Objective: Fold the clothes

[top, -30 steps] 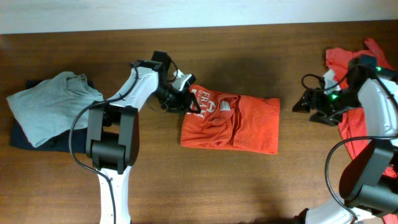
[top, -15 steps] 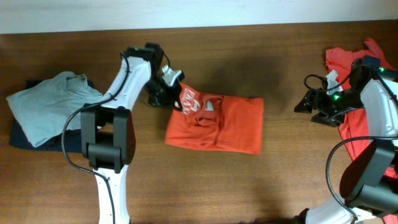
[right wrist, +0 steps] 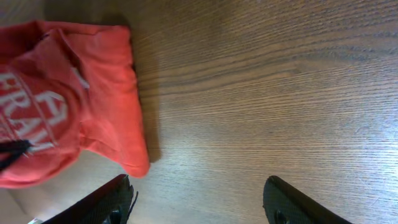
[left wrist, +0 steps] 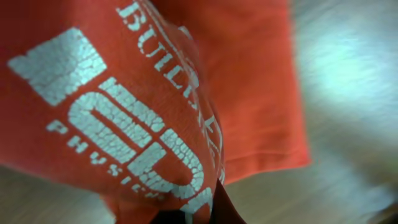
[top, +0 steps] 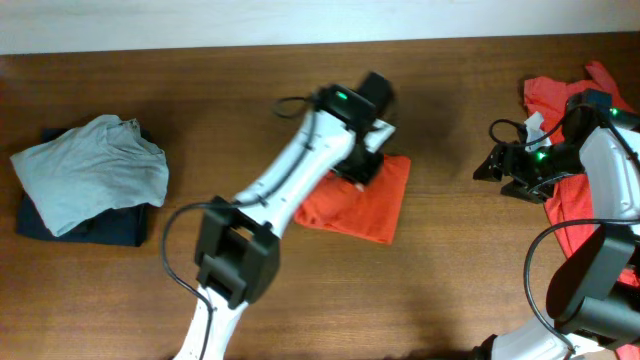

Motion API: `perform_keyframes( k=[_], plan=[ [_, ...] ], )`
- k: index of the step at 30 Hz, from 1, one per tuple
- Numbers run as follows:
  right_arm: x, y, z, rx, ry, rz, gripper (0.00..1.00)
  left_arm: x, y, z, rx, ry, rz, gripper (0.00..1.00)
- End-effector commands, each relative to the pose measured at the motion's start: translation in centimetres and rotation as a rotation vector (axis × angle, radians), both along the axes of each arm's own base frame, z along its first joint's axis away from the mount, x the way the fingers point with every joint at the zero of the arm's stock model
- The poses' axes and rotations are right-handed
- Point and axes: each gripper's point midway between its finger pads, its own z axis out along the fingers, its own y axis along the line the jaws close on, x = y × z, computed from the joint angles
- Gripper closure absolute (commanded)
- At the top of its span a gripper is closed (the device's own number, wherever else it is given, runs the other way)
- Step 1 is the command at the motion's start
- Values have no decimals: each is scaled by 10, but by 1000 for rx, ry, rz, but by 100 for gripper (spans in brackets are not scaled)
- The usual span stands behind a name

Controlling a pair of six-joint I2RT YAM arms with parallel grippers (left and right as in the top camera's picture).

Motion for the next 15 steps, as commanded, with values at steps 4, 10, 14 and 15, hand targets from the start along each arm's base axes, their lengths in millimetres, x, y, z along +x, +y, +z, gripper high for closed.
perform_keyframes(
  k=[4, 10, 14, 15],
  plan=[
    [0, 4, 8, 21, -22, -7, 28, -3, -38, 7, -11, -123, 34, 99],
    [-1, 4, 8, 22, -21, -7, 27, -6, -57, -15, -14, -119, 22, 99],
    [-1, 4, 8, 22, -21, -7, 27, -10, -62, -24, -15, -97, 84, 97],
    [-1, 4, 8, 22, -21, -7, 27, -9, -65, -23, -23, -100, 93, 94]
  ],
)
